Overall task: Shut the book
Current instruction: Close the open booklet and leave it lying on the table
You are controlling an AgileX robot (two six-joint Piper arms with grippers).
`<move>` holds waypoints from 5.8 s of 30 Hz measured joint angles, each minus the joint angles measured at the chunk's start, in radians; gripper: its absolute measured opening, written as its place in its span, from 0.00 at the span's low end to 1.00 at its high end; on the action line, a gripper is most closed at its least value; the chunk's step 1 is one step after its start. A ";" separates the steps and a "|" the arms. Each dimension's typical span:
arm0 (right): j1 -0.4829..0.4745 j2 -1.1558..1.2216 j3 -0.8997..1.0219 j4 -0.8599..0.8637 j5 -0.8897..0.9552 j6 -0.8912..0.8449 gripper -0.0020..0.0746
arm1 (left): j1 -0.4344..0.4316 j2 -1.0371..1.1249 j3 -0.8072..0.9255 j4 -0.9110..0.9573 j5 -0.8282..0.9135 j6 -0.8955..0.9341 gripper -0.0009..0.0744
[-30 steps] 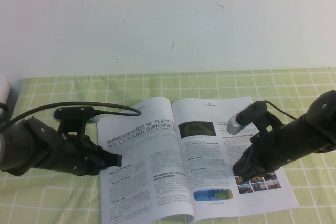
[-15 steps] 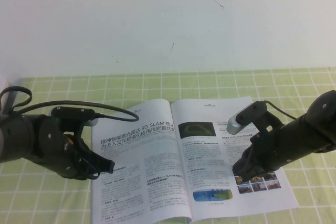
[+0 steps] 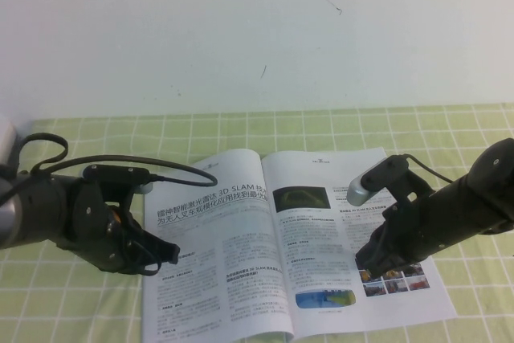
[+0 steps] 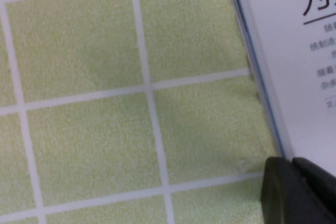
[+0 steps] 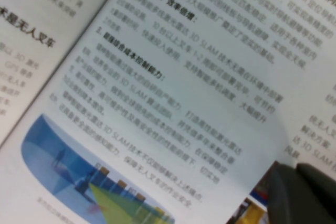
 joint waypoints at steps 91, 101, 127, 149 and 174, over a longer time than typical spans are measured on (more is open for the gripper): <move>-0.063 -1.724 0.607 -1.035 0.293 1.069 0.02 | -0.318 -1.124 0.416 0.598 -0.090 -0.386 0.01; -0.063 -1.724 0.607 -1.026 0.291 1.069 0.02 | -0.306 -1.181 0.454 0.556 -0.053 -0.401 0.01; -0.063 -1.724 0.607 -1.021 0.291 1.069 0.02 | 0.168 -1.782 0.904 -0.075 -0.031 0.242 0.01; -0.063 -1.724 0.607 -1.020 0.289 1.069 0.02 | 0.170 -1.791 0.902 -0.051 -0.011 0.224 0.01; -0.163 -1.811 0.729 -1.011 0.134 1.069 0.02 | 0.170 -1.791 0.902 -0.050 -0.010 0.224 0.01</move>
